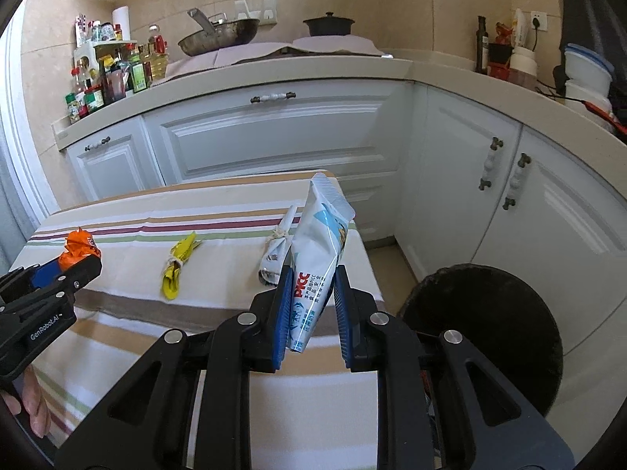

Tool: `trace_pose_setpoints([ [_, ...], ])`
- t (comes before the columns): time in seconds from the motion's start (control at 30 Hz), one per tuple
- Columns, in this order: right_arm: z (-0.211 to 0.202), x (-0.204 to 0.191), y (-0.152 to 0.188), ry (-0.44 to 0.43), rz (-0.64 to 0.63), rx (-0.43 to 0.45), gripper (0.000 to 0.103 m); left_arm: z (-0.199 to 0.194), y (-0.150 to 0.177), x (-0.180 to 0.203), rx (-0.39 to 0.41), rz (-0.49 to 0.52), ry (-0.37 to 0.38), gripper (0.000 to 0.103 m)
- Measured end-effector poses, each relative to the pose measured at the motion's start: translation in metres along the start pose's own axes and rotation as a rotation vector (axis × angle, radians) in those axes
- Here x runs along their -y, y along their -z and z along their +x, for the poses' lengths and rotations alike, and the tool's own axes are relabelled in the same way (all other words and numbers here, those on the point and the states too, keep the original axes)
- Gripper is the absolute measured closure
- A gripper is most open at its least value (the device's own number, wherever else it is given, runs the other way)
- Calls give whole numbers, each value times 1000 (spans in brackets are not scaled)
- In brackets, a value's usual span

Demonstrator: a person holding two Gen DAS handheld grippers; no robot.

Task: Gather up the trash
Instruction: 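Carry the white bag and orange bag over the black bin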

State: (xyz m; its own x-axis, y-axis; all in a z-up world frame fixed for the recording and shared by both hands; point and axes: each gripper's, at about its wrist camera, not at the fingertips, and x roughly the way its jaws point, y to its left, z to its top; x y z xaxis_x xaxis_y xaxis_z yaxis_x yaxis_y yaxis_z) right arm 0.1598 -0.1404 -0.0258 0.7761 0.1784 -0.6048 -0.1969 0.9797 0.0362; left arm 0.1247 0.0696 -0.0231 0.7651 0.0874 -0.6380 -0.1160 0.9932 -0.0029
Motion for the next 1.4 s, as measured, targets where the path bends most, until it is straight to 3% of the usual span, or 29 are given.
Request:
trace_pose_setpoints([
  [0.57, -74, 59, 25, 94, 53, 75, 82, -60, 9, 85, 101, 107, 134, 60],
  [1.0, -98, 126, 45, 235, 138, 83, 83, -64, 12, 164, 127, 205, 282, 60],
  [1.4, -86, 171, 61, 298, 199, 56, 82, -46, 12, 216, 129, 267, 326, 60],
])
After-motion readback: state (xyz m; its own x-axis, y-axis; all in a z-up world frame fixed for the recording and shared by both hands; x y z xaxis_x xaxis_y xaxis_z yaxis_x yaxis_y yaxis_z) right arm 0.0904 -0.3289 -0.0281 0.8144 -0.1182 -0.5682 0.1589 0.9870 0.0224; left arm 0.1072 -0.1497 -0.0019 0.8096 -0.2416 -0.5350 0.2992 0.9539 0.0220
